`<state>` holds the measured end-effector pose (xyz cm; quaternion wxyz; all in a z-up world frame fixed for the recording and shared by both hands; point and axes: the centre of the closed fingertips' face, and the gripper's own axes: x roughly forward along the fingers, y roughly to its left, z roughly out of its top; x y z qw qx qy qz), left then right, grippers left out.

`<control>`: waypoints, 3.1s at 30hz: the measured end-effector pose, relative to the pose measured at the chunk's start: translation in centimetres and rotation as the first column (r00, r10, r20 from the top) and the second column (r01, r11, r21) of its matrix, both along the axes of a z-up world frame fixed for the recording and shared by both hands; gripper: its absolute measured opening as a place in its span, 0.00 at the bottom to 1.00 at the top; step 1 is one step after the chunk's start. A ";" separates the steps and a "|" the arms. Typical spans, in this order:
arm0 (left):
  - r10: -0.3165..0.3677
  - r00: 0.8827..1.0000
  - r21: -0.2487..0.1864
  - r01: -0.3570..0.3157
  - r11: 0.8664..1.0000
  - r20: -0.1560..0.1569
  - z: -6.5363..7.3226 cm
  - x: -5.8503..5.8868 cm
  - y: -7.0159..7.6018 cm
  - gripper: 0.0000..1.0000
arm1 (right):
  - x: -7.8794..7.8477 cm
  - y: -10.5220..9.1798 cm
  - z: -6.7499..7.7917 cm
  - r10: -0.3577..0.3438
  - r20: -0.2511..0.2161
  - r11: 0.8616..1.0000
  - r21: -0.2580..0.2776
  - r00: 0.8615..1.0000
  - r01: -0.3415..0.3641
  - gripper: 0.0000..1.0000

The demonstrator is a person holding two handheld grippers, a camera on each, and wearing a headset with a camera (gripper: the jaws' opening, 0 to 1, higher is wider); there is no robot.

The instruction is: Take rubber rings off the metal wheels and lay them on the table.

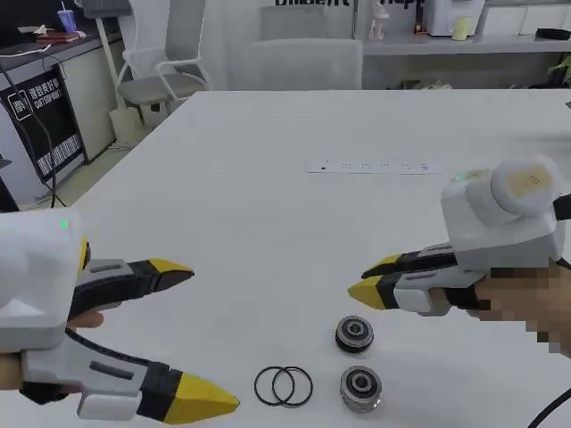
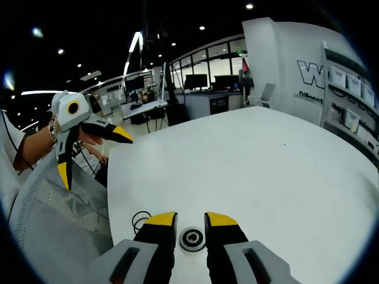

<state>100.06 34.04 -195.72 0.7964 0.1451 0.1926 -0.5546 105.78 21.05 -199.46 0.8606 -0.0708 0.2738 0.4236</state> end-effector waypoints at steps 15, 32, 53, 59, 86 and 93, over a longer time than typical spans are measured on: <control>-0.162 0.977 -0.050 0.170 0.984 0.139 4.9 3.6 -8.4 0.91 | 0.3 -3.7 -2.2 -0.126 -0.044 0.992 -0.001 0.991 0.126 0.16; -0.134 0.981 -0.032 0.139 0.990 0.142 -1.9 6.6 -13.3 0.68 | 0.0 -3.4 -5.0 -0.109 -0.097 0.994 0.000 0.989 0.110 0.16; -0.097 0.993 -0.019 0.098 0.995 0.062 -7.4 5.9 -14.3 0.32 | -1.2 -3.0 -7.5 -0.054 -0.137 0.997 -0.063 0.989 0.046 0.17; -0.083 0.995 -0.012 0.083 0.996 0.048 -8.0 6.0 -14.1 0.28 | -1.3 -2.9 -7.8 -0.046 -0.142 0.998 -0.058 0.989 0.038 0.18; -0.066 0.998 0.070 0.066 0.995 -0.002 -10.7 5.6 -13.3 0.08 | -1.1 0.0 -8.8 0.013 -0.086 0.996 -0.088 0.996 -0.021 0.22; -0.062 0.998 0.068 0.062 0.996 -0.006 -10.7 5.6 -13.3 0.08 | -1.5 -0.5 -8.7 0.041 -0.086 0.994 -0.096 0.995 -0.049 0.15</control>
